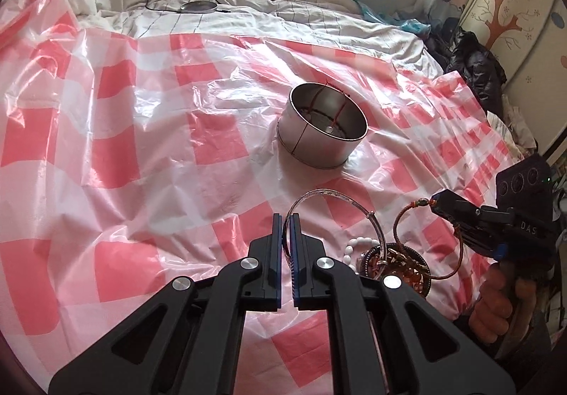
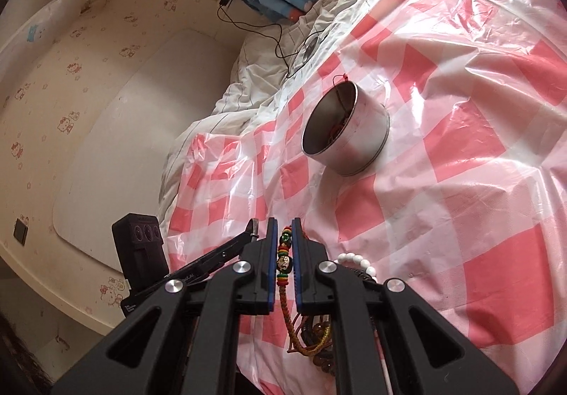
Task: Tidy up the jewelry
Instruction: 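Carry the silver bangle and beaded bracelet over the silver tin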
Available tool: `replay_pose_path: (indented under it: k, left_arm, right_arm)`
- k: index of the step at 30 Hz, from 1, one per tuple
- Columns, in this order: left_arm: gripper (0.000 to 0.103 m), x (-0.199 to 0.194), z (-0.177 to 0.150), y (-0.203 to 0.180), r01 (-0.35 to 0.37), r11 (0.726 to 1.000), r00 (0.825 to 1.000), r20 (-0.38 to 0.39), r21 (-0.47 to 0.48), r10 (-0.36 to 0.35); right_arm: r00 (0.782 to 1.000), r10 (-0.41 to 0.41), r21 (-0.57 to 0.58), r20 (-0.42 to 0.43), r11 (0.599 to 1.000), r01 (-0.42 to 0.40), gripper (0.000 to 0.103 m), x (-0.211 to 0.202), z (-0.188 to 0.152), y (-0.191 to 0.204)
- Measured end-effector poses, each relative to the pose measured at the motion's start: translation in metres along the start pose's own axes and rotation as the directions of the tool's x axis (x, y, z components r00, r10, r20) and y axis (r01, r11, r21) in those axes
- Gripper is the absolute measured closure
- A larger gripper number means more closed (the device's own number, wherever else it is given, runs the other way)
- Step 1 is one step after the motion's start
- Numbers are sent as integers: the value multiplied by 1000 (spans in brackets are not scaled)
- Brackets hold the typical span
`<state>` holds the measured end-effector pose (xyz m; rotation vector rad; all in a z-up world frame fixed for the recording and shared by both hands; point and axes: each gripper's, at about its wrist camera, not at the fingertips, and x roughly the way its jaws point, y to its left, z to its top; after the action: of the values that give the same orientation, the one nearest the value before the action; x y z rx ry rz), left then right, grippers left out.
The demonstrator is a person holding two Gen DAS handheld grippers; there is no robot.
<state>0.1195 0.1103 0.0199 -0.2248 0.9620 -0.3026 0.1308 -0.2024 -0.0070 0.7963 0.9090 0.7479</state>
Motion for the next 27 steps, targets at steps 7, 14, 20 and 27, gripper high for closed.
replay_pose_path:
  k: [7,14,20,27]
  left_arm:
    - [99,-5,1,11,29,998,999,18,-50,-29]
    - [99,3,8,6,-3,999,1000,22,-47,4]
    - [99,16,23,-7,-4,999,999,35,-48,5]
    - [99,33,57,-28,-26,999,996,79,-21,28]
  right_arm:
    - [1000,25,13,2,1000,-25,95,-2,-1,-4]
    - [997,75,30,33,997,-76,95,-3,5,-6]
    - [985,156,81,72,983,-162,95,-10,14,-16]
    - [976,176,98,127,977,-189,95,-4,43,-22]
